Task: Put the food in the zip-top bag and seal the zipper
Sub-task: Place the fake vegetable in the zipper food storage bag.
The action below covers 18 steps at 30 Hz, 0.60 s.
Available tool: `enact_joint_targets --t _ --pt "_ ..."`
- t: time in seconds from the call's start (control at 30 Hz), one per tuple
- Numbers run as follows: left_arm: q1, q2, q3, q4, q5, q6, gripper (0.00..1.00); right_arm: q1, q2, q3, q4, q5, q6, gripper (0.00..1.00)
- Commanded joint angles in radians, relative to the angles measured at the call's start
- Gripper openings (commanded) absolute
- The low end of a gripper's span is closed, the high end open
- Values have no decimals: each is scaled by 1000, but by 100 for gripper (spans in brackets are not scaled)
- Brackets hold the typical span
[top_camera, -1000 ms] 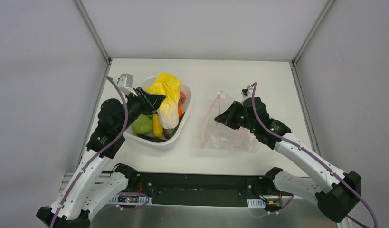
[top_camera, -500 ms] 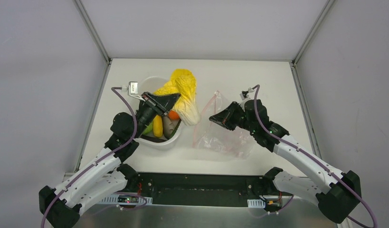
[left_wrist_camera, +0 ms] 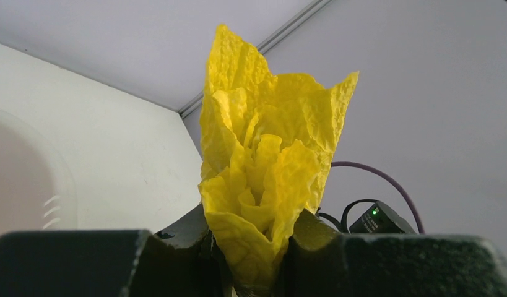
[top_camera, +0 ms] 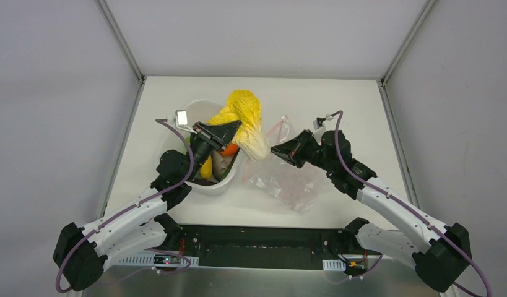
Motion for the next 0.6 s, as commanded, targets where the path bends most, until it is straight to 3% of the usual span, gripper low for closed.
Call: enact_joint_targets --t 0.0,0.27,0.57 --pt "-11 -7 -14 170 -40 -46 0 -6 -23 -6 71 -22 40 4" --pt "-11 -12 -65 173 -78 -65 0 -23 -50 -42 146 -54 81 3" --pt "-14 -61 -60 44 -113 -9 0 -33 -55 -33 233 -130 100 4"
